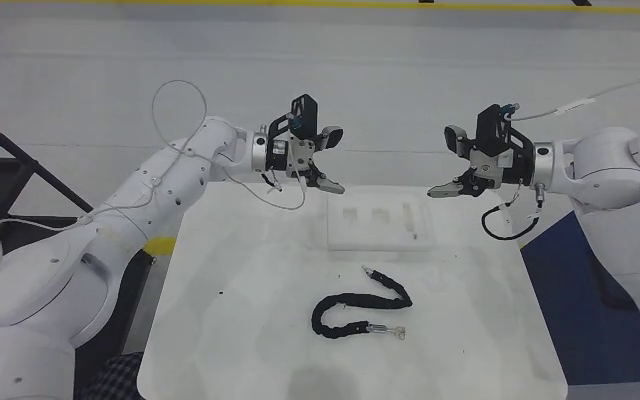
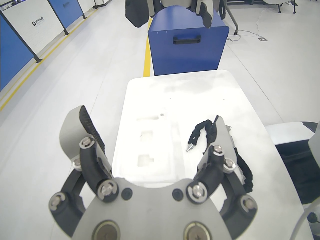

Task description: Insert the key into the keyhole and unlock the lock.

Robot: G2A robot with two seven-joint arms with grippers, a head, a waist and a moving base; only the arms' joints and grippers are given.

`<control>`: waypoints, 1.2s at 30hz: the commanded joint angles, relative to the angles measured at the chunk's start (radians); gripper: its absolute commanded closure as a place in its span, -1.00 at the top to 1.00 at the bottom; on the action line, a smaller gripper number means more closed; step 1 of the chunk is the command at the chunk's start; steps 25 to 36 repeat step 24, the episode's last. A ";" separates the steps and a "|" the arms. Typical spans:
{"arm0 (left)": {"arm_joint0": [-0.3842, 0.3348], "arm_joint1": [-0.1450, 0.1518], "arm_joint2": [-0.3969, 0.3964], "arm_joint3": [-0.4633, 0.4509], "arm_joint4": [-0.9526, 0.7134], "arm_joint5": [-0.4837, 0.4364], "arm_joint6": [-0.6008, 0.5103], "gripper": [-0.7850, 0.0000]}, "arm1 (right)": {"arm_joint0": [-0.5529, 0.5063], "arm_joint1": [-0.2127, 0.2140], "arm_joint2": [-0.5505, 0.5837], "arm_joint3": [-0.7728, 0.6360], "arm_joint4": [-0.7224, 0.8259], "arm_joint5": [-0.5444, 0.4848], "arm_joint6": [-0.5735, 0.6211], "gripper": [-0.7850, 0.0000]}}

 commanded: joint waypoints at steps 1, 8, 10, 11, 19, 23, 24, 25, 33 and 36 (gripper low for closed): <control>-0.011 0.014 -0.001 -0.019 -0.066 0.000 -0.045 1.00 | 0.007 0.006 -0.008 -0.001 0.021 0.000 0.011 1.00; -0.027 0.027 -0.001 -0.053 -0.135 0.000 -0.087 1.00 | 0.010 0.011 -0.015 -0.002 0.038 0.000 0.017 1.00; -0.027 0.026 -0.001 -0.052 -0.130 0.000 -0.085 1.00 | 0.010 0.011 -0.015 -0.002 0.037 0.000 0.017 1.00; -0.027 0.026 -0.001 -0.052 -0.129 0.000 -0.085 1.00 | 0.010 0.011 -0.015 -0.002 0.037 0.000 0.017 1.00; -0.027 0.026 -0.001 -0.052 -0.129 0.000 -0.085 1.00 | 0.010 0.011 -0.014 -0.002 0.037 0.000 0.017 1.00; -0.027 0.026 -0.001 -0.052 -0.129 0.000 -0.085 1.00 | 0.010 0.011 -0.014 -0.002 0.037 0.000 0.017 1.00; -0.027 0.026 -0.001 -0.052 -0.129 0.000 -0.085 1.00 | 0.010 0.011 -0.014 -0.002 0.037 0.000 0.017 1.00; -0.027 0.026 -0.001 -0.052 -0.129 0.000 -0.085 1.00 | 0.010 0.011 -0.014 -0.002 0.037 0.000 0.017 1.00; -0.027 0.026 -0.001 -0.052 -0.129 0.000 -0.085 1.00 | 0.010 0.011 -0.014 -0.002 0.037 0.000 0.017 1.00; -0.027 0.026 -0.001 -0.052 -0.129 0.000 -0.085 1.00 | 0.010 0.011 -0.014 -0.002 0.037 0.000 0.017 1.00</control>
